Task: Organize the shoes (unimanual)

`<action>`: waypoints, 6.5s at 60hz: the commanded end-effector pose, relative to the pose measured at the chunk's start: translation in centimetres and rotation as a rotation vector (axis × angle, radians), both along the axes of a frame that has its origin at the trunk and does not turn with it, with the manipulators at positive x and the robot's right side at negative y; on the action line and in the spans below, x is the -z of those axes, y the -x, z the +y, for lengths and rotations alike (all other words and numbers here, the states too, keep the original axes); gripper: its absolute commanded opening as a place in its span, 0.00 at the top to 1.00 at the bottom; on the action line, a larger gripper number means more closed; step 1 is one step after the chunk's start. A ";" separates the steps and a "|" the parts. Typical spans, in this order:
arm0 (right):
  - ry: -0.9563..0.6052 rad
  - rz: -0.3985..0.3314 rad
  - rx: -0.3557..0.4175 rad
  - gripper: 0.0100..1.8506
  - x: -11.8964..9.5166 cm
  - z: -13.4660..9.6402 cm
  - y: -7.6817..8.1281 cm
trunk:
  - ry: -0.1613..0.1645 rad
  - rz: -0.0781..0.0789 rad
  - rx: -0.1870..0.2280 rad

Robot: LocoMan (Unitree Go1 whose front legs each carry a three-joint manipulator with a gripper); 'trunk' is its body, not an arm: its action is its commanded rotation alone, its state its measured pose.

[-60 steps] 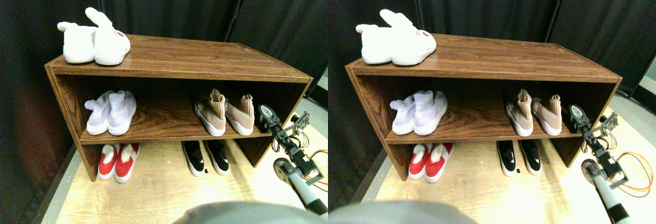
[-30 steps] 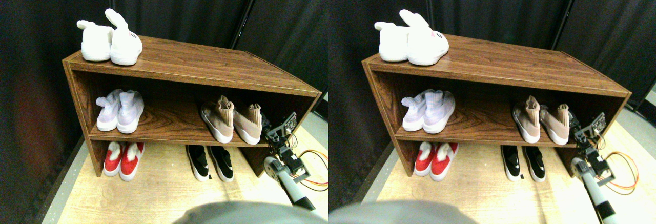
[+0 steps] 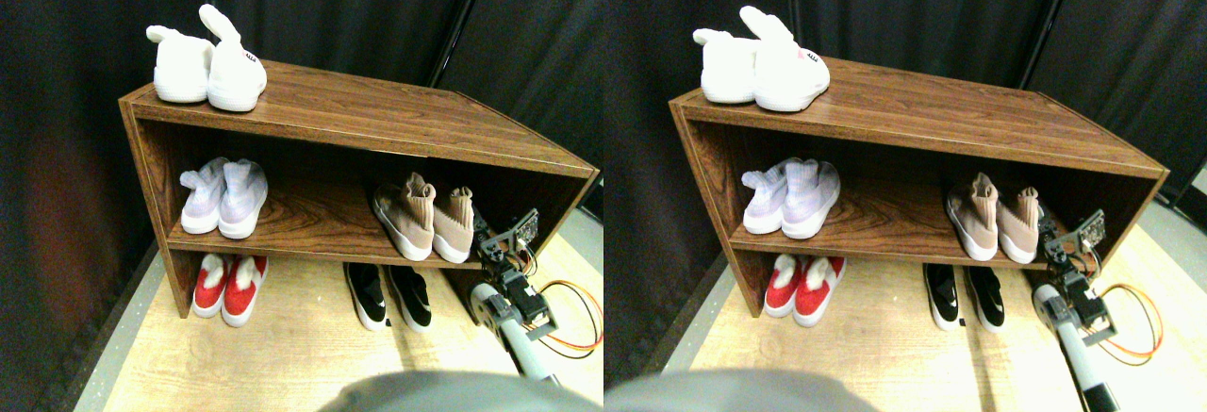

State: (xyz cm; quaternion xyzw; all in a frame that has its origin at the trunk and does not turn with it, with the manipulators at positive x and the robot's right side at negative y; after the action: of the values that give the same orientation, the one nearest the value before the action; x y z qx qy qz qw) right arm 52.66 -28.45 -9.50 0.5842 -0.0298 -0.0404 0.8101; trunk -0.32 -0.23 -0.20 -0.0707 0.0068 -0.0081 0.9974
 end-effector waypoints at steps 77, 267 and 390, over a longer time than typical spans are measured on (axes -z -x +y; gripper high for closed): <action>0.078 -0.024 0.013 0.97 -0.1 -0.6 -0.5 | 0.001 0.028 0.002; -0.051 0.122 0.059 0.97 11.0 -2.5 2.4 | -0.021 0.117 0.018; -0.124 0.194 -0.010 0.97 12.2 2.3 2.8 | 0.006 0.140 0.002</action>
State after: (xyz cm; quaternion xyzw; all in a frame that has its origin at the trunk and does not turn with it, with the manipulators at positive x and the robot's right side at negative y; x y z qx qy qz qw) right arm 49.67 -26.56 -22.65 0.6231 0.0718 -0.1164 0.7701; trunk -0.41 -0.59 -0.39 -0.0602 0.0671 -0.0082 0.9959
